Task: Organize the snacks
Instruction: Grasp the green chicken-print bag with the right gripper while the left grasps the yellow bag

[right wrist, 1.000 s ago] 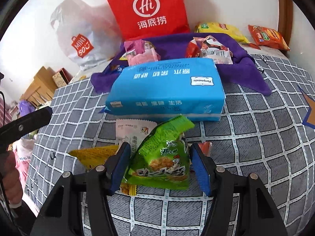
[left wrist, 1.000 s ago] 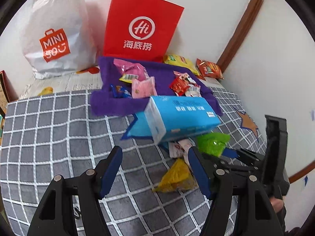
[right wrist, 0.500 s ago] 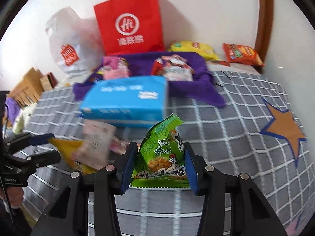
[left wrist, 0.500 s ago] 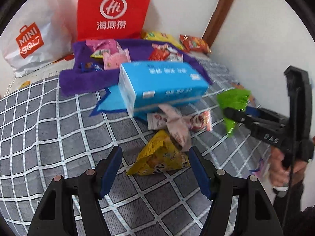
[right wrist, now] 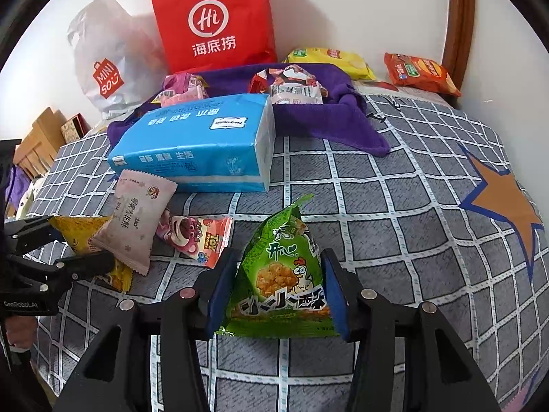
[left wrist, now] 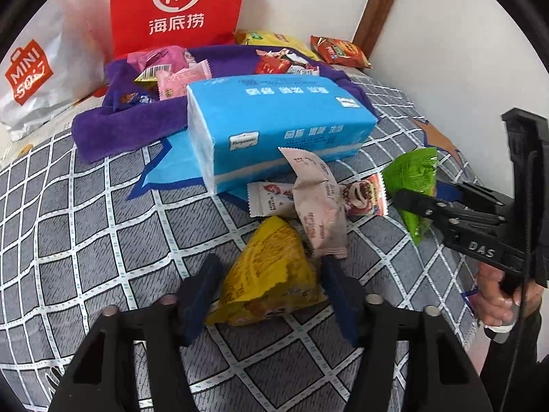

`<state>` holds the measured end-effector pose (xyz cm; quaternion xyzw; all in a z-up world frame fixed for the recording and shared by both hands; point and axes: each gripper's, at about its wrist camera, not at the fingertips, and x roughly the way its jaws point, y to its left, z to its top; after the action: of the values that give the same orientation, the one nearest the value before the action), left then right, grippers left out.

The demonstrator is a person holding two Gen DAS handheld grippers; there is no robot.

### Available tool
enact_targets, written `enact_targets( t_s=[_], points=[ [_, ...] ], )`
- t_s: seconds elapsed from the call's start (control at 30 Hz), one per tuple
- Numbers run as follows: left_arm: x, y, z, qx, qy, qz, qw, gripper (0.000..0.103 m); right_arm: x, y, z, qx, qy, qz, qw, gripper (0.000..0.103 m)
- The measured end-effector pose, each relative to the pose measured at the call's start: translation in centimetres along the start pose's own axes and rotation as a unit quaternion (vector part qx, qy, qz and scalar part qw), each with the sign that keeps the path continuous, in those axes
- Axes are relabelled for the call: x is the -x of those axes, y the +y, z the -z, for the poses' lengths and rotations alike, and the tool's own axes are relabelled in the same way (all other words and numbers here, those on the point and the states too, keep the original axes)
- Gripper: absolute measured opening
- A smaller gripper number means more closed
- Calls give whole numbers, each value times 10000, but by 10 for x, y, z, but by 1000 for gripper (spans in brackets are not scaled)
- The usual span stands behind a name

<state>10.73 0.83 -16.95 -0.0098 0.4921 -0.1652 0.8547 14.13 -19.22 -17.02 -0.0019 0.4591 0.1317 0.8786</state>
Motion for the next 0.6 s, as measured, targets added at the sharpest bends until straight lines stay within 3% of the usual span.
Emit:
enact_targets(
  t_s=[0.13,0.6],
  points=[
    [9,5,2,-12,-33,63,10000,47,1,-4,0,-62,9,-118,9999,47],
    [58,37,0,502,-523,-61,9974,47,17,0,-7,-197,-58,-211,9996,43]
  ],
)
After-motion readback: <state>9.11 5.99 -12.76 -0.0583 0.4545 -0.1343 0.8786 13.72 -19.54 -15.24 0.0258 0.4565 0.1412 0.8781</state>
